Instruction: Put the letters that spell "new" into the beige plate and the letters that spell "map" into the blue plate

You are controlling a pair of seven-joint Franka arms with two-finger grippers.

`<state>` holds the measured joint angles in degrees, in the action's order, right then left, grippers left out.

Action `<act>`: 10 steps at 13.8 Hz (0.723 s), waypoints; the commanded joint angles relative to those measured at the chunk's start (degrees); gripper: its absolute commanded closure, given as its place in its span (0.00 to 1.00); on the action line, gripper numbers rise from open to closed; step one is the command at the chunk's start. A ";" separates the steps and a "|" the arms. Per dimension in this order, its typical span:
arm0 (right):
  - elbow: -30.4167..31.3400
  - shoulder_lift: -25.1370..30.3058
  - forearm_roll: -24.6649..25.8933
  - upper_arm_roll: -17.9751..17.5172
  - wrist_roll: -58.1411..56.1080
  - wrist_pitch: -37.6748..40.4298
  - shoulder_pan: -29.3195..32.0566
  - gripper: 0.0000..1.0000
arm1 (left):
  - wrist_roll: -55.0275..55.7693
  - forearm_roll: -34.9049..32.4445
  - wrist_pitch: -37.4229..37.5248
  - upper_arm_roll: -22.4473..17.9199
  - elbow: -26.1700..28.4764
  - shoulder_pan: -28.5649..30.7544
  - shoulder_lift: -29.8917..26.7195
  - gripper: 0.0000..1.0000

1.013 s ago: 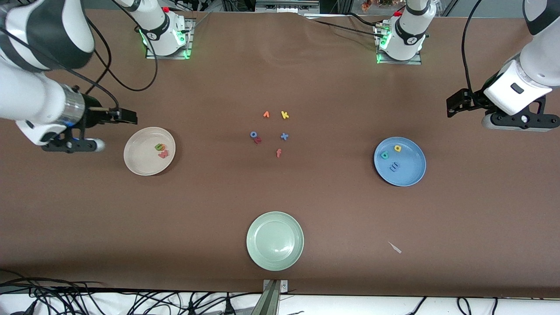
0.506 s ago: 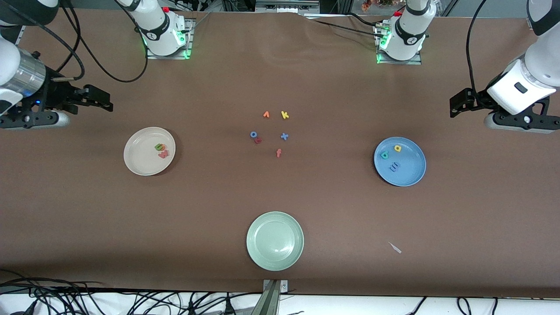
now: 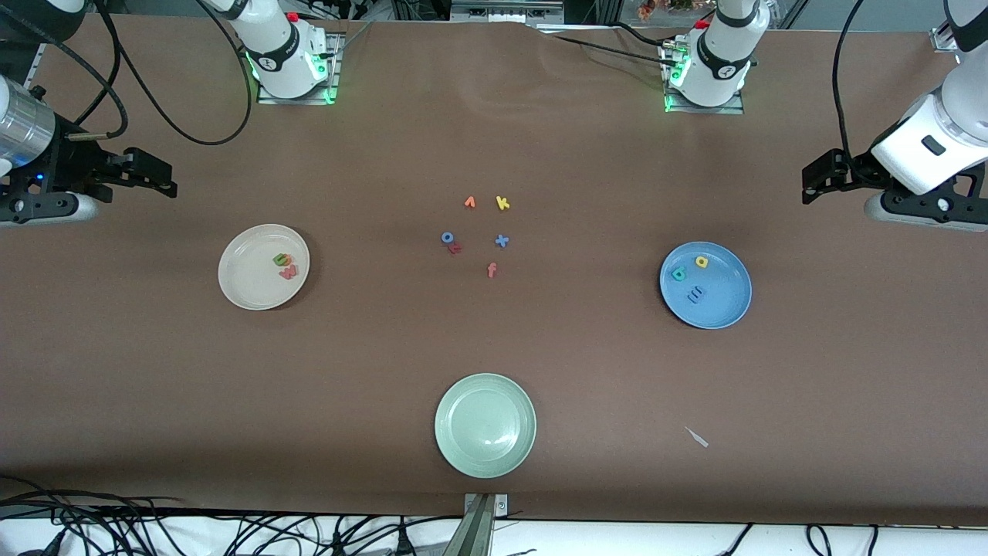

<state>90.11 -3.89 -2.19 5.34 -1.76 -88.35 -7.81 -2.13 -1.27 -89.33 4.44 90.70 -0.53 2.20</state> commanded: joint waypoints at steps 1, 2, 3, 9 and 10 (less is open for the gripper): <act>-1.78 -1.12 0.60 0.20 -0.79 0.11 0.51 0.00 | -1.56 0.74 1.09 -0.22 -0.88 0.27 -0.18 0.00; -1.69 -1.21 0.69 0.20 -0.79 0.02 0.51 0.00 | -1.56 0.74 1.08 -0.39 -0.88 0.27 -0.18 0.00; -1.69 -1.21 0.78 0.20 -0.79 0.02 0.51 0.00 | -1.56 0.74 1.00 -0.31 -0.88 0.27 -0.18 0.00; -1.34 -1.21 1.13 0.20 -0.53 0.11 0.42 0.00 | -1.39 0.57 0.47 -0.22 -1.67 0.18 0.17 0.00; -1.34 -1.21 1.22 0.20 -0.53 0.11 0.51 0.00 | -1.21 0.48 0.47 -0.04 -1.67 0.18 0.09 0.00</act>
<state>89.73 -4.79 -1.75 5.72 -1.76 -88.60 -7.59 -2.42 -1.27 -89.33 4.35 90.14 -0.52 2.20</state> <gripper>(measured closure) 0.000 0.000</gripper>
